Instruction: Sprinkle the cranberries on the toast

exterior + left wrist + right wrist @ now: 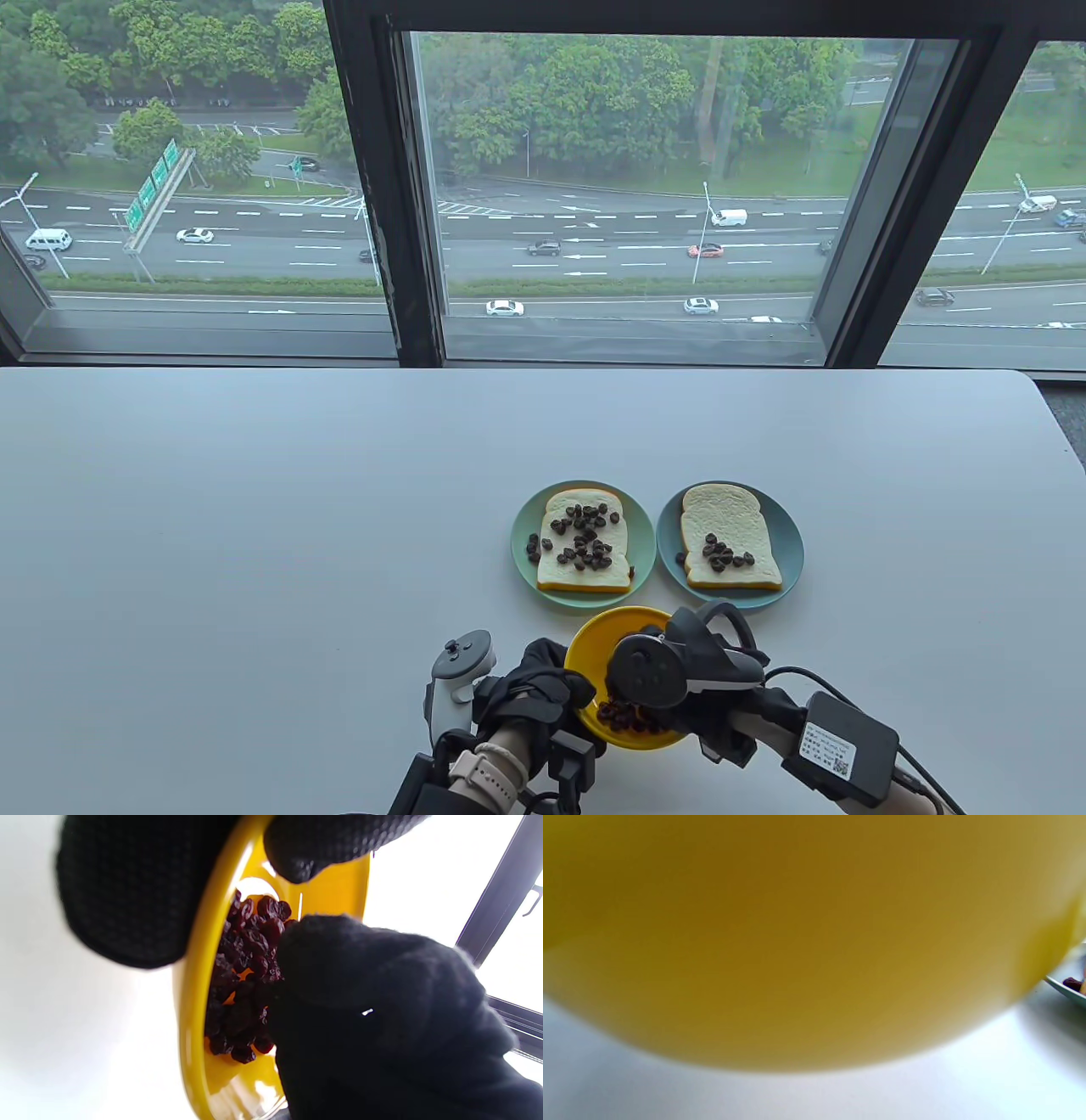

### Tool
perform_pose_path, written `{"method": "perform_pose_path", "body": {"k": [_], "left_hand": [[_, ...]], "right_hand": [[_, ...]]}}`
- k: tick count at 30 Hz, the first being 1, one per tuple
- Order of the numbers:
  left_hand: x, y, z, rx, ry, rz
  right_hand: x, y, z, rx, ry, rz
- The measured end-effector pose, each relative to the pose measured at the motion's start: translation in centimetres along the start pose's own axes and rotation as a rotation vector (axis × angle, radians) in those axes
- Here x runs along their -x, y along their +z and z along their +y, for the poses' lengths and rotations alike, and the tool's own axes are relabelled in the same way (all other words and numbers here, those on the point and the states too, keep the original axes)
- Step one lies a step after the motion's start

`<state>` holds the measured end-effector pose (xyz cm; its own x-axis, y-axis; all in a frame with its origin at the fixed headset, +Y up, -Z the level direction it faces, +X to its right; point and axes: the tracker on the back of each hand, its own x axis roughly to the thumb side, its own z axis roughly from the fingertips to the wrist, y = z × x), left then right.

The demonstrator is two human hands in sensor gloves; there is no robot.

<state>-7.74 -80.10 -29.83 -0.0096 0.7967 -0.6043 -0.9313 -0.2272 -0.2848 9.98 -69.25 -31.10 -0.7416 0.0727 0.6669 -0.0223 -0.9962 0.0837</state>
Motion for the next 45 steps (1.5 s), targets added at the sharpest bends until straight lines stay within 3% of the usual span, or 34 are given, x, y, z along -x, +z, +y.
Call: {"method": "perform_pose_path", "body": {"k": [6, 11, 18, 23, 28, 34, 39, 45], "left_hand": [[0.2, -0.3, -0.2, 0.013, -0.034, 0.017], [0.1, -0.5, -0.4, 0.028, -0.046, 0.024], [0.0, -0.2, -0.6, 0.046, -0.044, 0.038], [0.1, -0.1, -0.7, 0.063, -0.046, 0.054], [0.0, -0.2, -0.9, 0.085, -0.048, 0.060], [0.1, -0.4, -1.0, 0.089, -0.053, 0.067], [0.1, -0.4, -1.0, 0.085, -0.055, 0.064], [0.1, -0.3, -1.0, 0.079, -0.061, 0.053]], "right_hand": [[2.4, 0.2, -3.2, 0.080, -0.085, 0.056], [8.7, -1.5, -4.8, 0.148, -0.080, 0.301], [18.4, -5.1, -1.6, 0.082, -0.081, 0.652], [21.9, -6.5, 1.2, 0.046, -0.085, 0.768], [23.0, -7.1, 2.6, -0.011, -0.138, 0.808], [22.9, -6.5, 2.5, -0.014, -0.138, 0.796], [22.3, -4.9, 1.9, 0.017, -0.220, 0.730], [20.0, -1.9, -0.4, 0.063, -0.215, 0.615]]}}
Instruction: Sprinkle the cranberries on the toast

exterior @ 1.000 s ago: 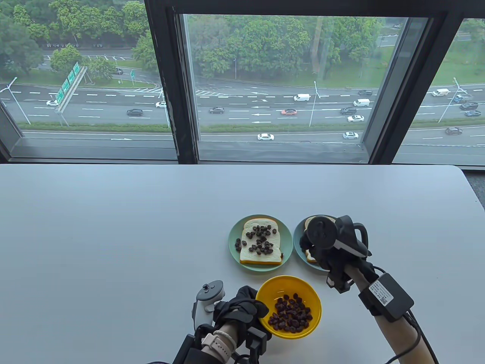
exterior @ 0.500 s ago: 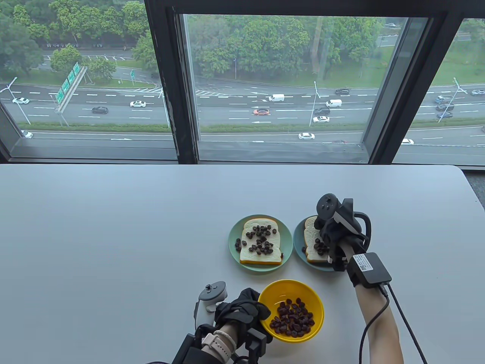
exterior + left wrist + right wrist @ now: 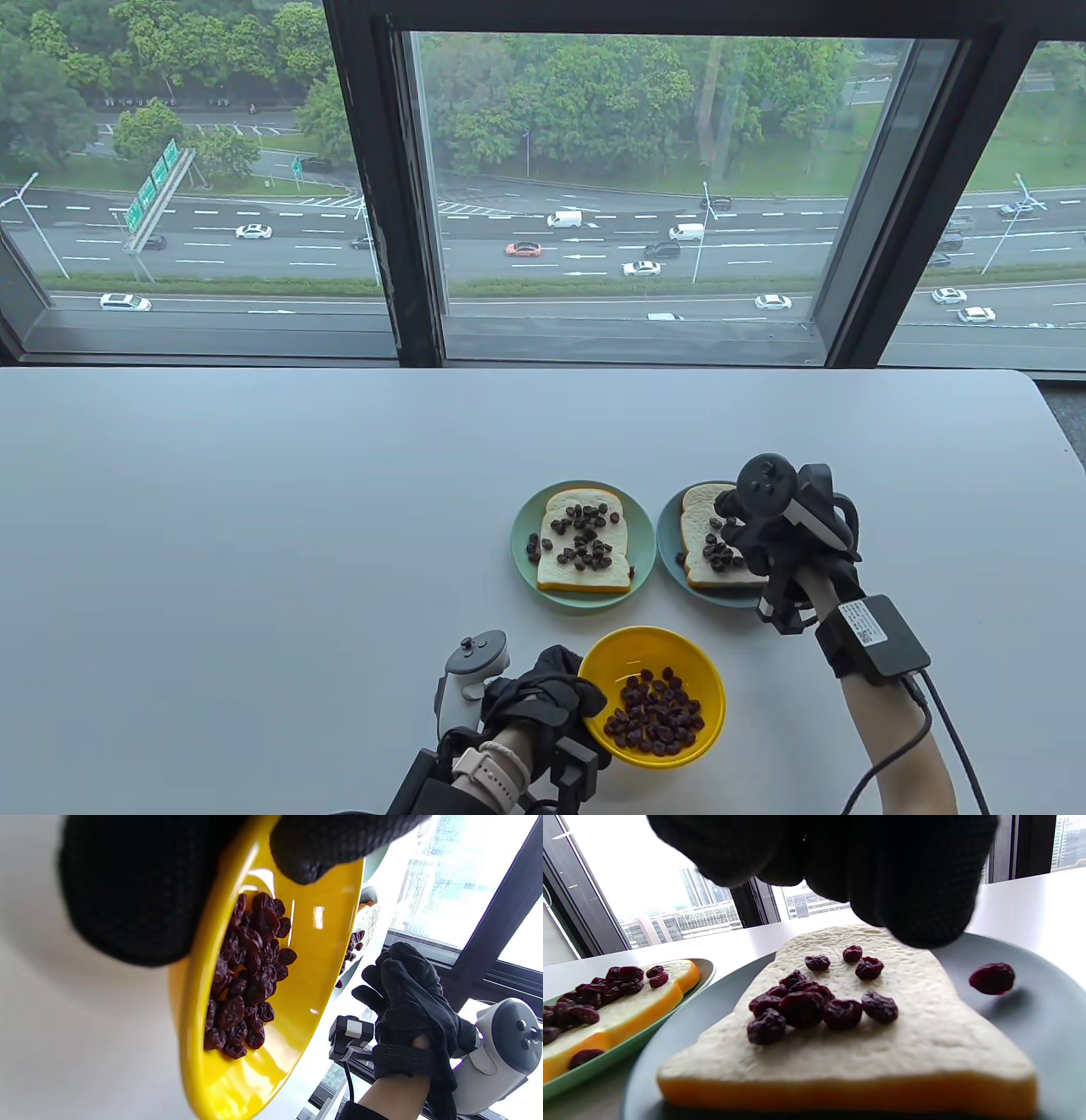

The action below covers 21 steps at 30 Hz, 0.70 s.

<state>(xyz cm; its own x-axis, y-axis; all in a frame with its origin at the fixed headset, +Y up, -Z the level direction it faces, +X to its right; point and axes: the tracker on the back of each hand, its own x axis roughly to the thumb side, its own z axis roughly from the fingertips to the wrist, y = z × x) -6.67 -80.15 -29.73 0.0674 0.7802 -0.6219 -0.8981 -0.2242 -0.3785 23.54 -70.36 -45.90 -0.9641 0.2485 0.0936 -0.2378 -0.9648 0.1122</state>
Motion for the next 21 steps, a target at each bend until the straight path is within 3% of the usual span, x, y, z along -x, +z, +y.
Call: {"method": "perform_pose_path", "body": {"k": [6, 11, 14, 21], "left_hand": [[-0.3, 0.0, -0.2, -0.008, -0.009, -0.016], [-0.4, 0.3, -0.6, -0.009, -0.020, -0.029], [-0.5, 0.5, -0.7, -0.008, -0.013, -0.039], [-0.8, 1.0, -1.3, -0.015, 0.039, -0.077]], "right_hand": [[-4.3, 6.8, -1.8, -0.053, -0.097, -0.273], [-8.4, 12.2, -1.1, -0.178, -0.091, -0.499], [-9.4, 13.7, 0.7, -0.252, 0.000, -0.537], [-10.6, 13.9, 4.1, -0.382, 0.064, -0.551]]}}
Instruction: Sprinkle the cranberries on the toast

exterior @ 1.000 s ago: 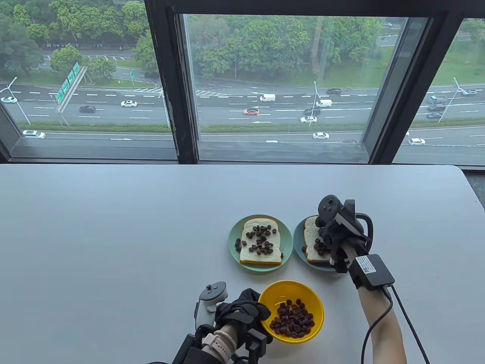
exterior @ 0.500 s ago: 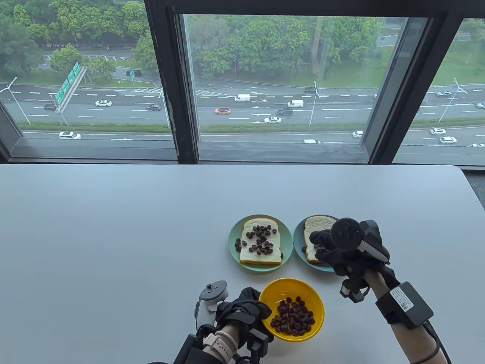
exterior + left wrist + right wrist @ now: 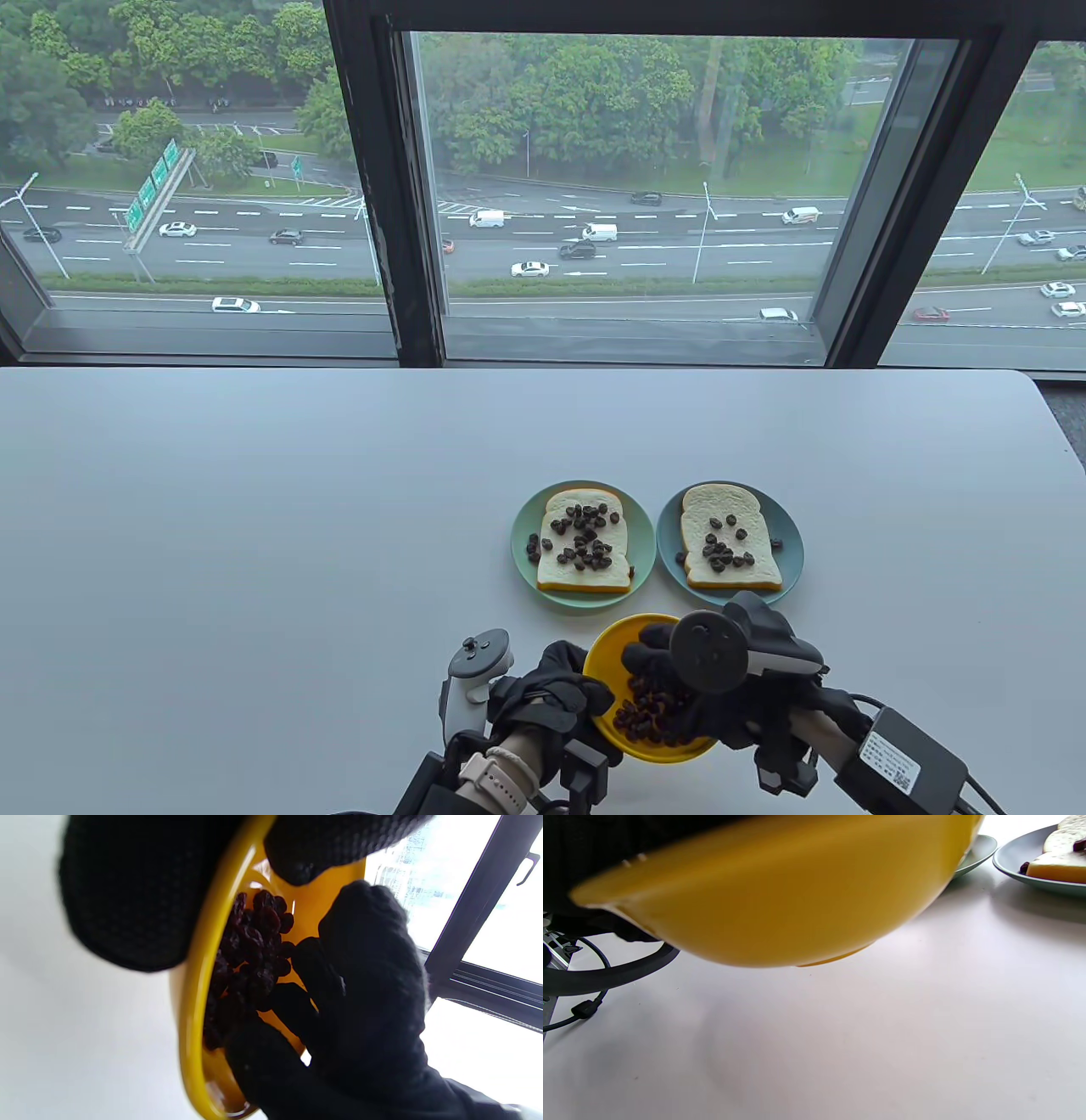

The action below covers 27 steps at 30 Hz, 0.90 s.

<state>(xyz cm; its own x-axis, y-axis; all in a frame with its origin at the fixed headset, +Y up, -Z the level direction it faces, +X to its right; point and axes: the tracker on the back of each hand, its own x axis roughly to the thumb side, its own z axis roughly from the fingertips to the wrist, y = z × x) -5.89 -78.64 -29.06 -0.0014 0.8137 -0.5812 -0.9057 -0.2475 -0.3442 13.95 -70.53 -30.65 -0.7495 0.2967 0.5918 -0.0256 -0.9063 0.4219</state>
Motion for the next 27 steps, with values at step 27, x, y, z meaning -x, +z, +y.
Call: {"method": "perform_pose_path", "body": {"k": [27], "left_hand": [[1.2, -0.5, -0.4, 0.034, -0.030, 0.063]], "right_hand": [[-2.1, 0.4, 0.2, 0.287, 0.364, -0.062]]}}
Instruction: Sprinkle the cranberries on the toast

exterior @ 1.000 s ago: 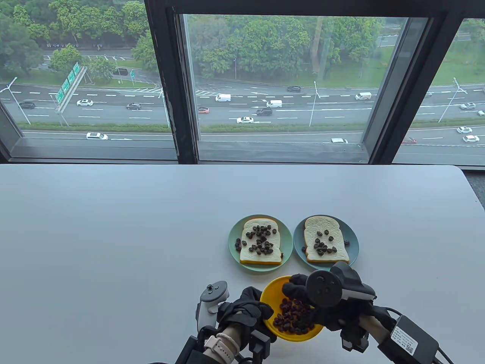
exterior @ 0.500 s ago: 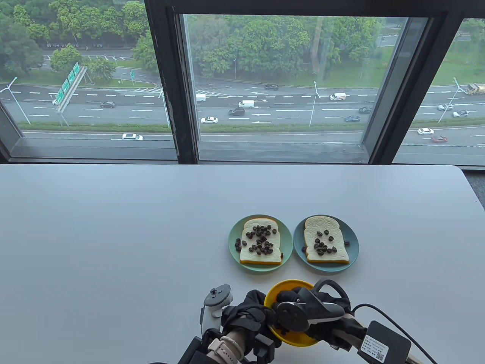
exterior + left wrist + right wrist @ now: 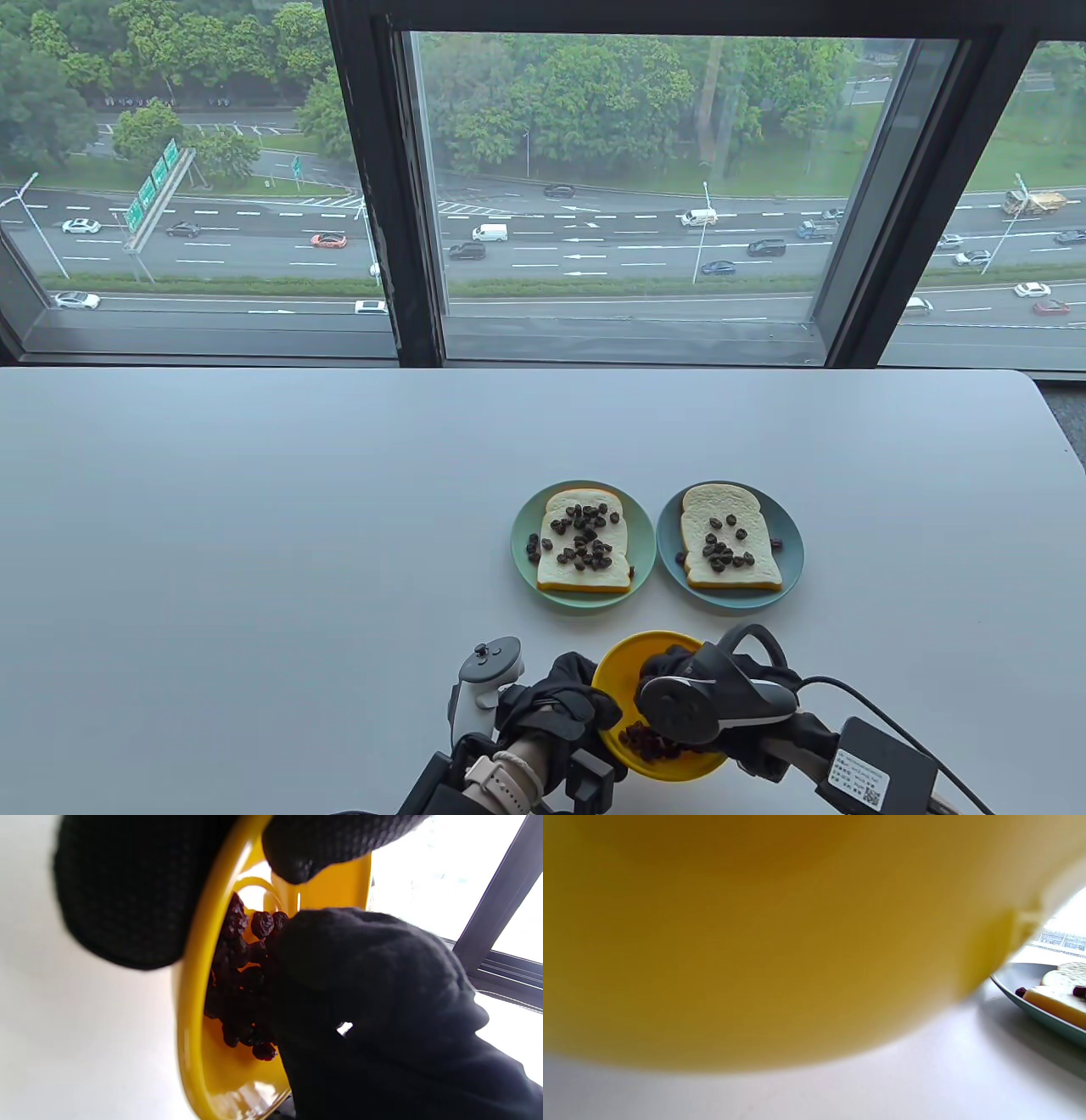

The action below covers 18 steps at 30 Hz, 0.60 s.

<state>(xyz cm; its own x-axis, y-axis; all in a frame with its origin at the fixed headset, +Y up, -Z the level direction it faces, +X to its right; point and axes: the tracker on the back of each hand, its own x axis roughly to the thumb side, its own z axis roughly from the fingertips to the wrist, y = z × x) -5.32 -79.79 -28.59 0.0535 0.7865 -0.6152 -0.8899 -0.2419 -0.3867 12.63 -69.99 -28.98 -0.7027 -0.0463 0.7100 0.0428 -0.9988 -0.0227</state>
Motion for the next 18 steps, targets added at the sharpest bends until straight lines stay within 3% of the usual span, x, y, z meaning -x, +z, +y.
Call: {"method": "perform_pose_path", "body": {"k": [7, 11, 15, 18], "left_hand": [[-0.3, 0.2, 0.2, 0.006, -0.032, -0.001], [-0.1, 0.2, 0.2, 0.019, 0.000, 0.009], [-0.2, 0.3, 0.4, 0.013, 0.002, 0.006], [-0.3, 0.4, 0.7, 0.015, 0.015, 0.005]], "right_hand": [[2.6, 0.6, -3.7, 0.102, -0.174, 0.036], [7.1, -1.1, -4.8, 0.135, -0.151, 0.164], [12.9, -4.0, -3.6, 0.118, -0.143, 0.361], [17.8, -6.3, -1.1, 0.077, -0.158, 0.522]]}}
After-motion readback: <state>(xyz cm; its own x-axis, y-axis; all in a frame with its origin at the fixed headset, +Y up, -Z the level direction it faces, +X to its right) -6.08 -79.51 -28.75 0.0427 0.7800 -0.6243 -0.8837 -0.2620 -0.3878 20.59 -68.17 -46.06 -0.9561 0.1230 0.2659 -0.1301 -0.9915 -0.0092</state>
